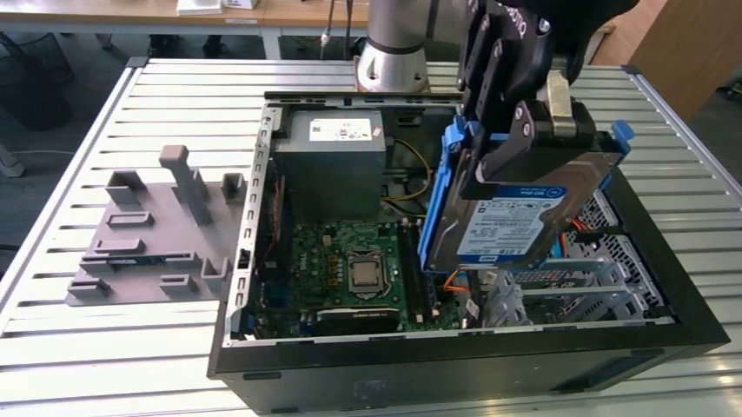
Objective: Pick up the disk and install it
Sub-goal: 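Insert the disk into the insertion slot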
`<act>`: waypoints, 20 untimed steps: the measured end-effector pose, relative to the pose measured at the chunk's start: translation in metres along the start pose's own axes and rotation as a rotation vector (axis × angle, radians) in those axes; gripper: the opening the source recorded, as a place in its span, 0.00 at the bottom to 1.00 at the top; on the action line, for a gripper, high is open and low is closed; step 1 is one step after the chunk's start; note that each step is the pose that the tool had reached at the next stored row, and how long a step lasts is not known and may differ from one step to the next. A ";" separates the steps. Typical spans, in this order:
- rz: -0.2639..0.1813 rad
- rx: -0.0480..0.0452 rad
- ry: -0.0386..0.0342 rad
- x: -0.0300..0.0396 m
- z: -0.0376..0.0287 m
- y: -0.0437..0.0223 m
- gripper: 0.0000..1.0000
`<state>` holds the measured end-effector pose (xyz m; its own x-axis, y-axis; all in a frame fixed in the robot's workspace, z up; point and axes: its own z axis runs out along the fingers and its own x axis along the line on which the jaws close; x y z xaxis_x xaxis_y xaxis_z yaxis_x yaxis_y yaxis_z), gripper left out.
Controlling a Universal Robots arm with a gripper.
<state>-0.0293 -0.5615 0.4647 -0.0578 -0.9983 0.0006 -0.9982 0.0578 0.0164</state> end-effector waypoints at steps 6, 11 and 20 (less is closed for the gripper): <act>0.004 0.0000 -0.0001 0.0007 0.0003 -0.0082 0.36; 0.006 0.0000 0.0000 0.0019 0.0008 -0.0130 0.36; 0.012 -0.0001 0.0000 0.0038 0.0020 -0.0251 0.36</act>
<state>-0.0045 -0.5667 0.4622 -0.0695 -0.9976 0.0008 -0.9974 0.0695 0.0165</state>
